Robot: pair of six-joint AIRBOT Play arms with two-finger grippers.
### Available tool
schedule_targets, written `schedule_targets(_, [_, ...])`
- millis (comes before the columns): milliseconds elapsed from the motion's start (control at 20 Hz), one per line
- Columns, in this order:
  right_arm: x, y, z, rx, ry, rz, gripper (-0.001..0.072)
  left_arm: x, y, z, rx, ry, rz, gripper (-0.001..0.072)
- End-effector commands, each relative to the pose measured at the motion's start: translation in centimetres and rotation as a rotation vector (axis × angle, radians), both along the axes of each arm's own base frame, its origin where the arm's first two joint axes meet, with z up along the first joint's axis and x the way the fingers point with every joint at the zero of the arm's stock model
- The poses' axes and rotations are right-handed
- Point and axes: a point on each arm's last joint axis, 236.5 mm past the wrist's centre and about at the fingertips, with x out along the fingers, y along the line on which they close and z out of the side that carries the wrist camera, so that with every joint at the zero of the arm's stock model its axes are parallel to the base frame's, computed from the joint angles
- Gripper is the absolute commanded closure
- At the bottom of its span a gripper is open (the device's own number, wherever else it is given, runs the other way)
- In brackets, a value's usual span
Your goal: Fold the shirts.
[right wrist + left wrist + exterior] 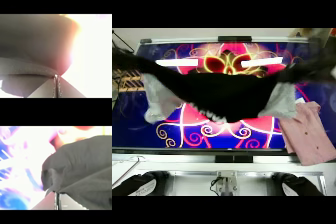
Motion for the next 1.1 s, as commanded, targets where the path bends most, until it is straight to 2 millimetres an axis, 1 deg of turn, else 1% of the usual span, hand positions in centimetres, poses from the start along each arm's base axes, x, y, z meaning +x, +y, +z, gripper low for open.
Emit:
schedule_targets(0, [-5.1, -2.3, 9.4, 0.053, -0.207, -0.055, 0.0645, -4.7, 2.0, 4.9, -0.013, -0.012, 0.077, 0.0666])
schedule_targets(50, [-6.8, -3.3, 8.7, 0.046, -0.156, -0.091, 0.0645, -5.7, 2.3, 4.3, -0.007, 0.026, 0.085, 0.0666])
schedule_targets(100, [-8.5, -4.4, 7.5, 0.034, -0.088, -0.13, 0.0645, -6.8, 2.5, 3.3, -0.006, 0.081, 0.099, 0.0666])
schedule_targets(150, [-10.1, -5.5, 5.9, 0.016, -0.003, -0.177, 0.0645, -7.5, 2.6, 2.5, -0.005, 0.129, 0.106, 0.0666])
schedule_targets(200, [-11.5, -6.3, 4.2, -0.008, 0.089, -0.214, 0.0645, -7.9, 2.6, 1.3, -0.005, 0.177, 0.113, 0.0666])
schedule_targets(250, [-12.4, -7.0, 2.5, -0.039, 0.166, -0.241, 0.0645, -7.7, 2.6, -0.1, -0.003, 0.221, 0.119, 0.0666])
schedule_targets(300, [-12.7, -7.7, 0.7, -0.076, 0.234, -0.268, 0.0645, -7.5, 2.6, -2.0, 0.008, 0.275, 0.12, 0.0666])
schedule_targets(350, [-12.4, -8.1, -1.0, -0.106, 0.277, -0.28, 0.0645, -7.1, 2.5, -4.6, 0.022, 0.341, 0.12, 0.0666])
schedule_targets(400, [-11.5, -8.0, -2.8, -0.128, 0.299, -0.278, 0.0645, -6.3, 2.4, -7.3, 0.034, 0.389, 0.119, 0.0666])
schedule_targets(500, [-8.0, -7.3, -7.0, -0.153, 0.306, -0.259, 0.0645, -4.2, 2.0, -13.1, 0.055, 0.467, 0.101, 0.0667])
schedule_targets(600, [-4.2, -6.7, -11.5, -0.135, 0.337, -0.281, 0.0645, -2.4, 1.0, -17.6, 0.046, 0.534, 0.083, 0.0666])
schedule_targets(700, [0.0, -6.2, -15.7, -0.068, 0.378, -0.311, 0.0645, 0.2, 0.4, -20.9, 0.041, 0.567, 0.076, 0.0666])
schedule_targets(800, [3.6, -5.8, -19.6, 0.05, 0.412, -0.366, 0.0645, 2.8, 0.0, -24.0, 0.043, 0.578, 0.077, 0.0665])
schedule_targets(900, [5.7, -4.9, -23.5, 0.173, 0.473, -0.415, 0.0645, 4.3, -0.2, -27.5, 0.031, 0.62, 0.103, 0.0664])
schedule_targets(950, [6.3, -4.3, -25.2, 0.208, 0.507, -0.418, 0.0645, 4.5, -0.2, -29.6, 0.019, 0.665, 0.134, 0.066])
schedule_targets(1000, [6.6, -3.7, -26.7, 0.223, 0.539, -0.411, 0.062, 4.3, -0.4, -31.3, 0.009, 0.713, 0.151, 0.0586])
schedule_targets(1050, [6.9, -3.4, -27.6, 0.213, 0.545, -0.388, 0.0411, 3.6, -0.7, -32.8, 0.001, 0.771, 0.151, 0.0321])
